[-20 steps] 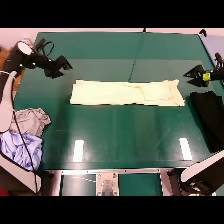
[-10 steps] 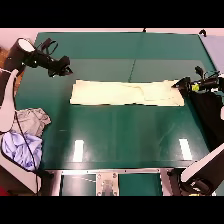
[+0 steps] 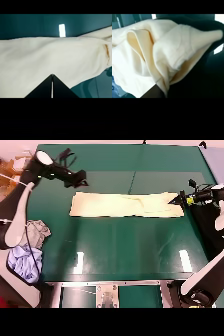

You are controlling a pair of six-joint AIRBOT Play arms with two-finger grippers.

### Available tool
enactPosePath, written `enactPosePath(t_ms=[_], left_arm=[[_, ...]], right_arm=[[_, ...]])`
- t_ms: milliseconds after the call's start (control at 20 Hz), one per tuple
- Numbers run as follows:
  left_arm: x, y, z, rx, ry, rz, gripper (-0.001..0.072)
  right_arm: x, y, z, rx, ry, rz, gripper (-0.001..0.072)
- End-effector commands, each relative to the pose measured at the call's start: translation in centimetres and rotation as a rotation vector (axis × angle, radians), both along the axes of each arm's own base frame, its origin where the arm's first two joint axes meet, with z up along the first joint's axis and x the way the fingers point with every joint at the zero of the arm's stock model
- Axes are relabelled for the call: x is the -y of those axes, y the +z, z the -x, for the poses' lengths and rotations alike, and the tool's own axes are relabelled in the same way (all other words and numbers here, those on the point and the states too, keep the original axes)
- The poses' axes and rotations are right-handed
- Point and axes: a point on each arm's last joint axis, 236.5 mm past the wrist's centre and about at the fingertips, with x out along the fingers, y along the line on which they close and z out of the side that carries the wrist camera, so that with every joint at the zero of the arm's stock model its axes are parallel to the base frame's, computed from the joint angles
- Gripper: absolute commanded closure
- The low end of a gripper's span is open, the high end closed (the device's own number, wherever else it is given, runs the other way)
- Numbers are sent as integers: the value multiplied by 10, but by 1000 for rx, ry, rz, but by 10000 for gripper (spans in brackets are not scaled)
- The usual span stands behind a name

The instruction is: Fold the shirts.

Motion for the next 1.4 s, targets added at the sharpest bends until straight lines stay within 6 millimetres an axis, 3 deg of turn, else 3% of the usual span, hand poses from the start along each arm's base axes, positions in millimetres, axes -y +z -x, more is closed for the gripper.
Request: enactPosePath(t_ms=[0, 100, 350, 450, 600, 700, 850, 1000, 1100, 1200, 1350], left_arm=[[66, -4, 4, 97, -86, 6, 680], [110, -17, 9, 134, -115, 15, 680], [202, -87, 40, 85, -157, 71, 680], [226, -101, 49, 53, -155, 131, 680], [255, -102, 53, 36, -169, 201, 680], [273, -99, 56, 47, -190, 222, 680], [287, -97, 64, 10, -201, 267, 680], [278, -86, 74, -73, -237, 309, 679], [247, -69, 78, -135, -299, 311, 680], [200, -44, 73, -172, -340, 295, 681], [87, -8, 42, -161, -245, 143, 681]], right_arm=[[-7, 45, -14, 91, 33, 20, 698], [-19, 85, -20, 168, 67, 57, 697], [-71, 178, -2, 294, 201, 108, 697], [-91, 212, 5, 356, 231, 127, 697], [-129, 259, 18, 453, 285, 114, 697], [-155, 276, 26, 490, 327, 105, 697], [-186, 277, 33, 478, 375, 85, 697], [-205, 278, 34, 477, 391, 75, 697], [-211, 279, 33, 462, 372, 65, 697], [-218, 278, 31, 450, 356, 56, 697], [-248, 269, 28, 441, 355, 33, 695]])
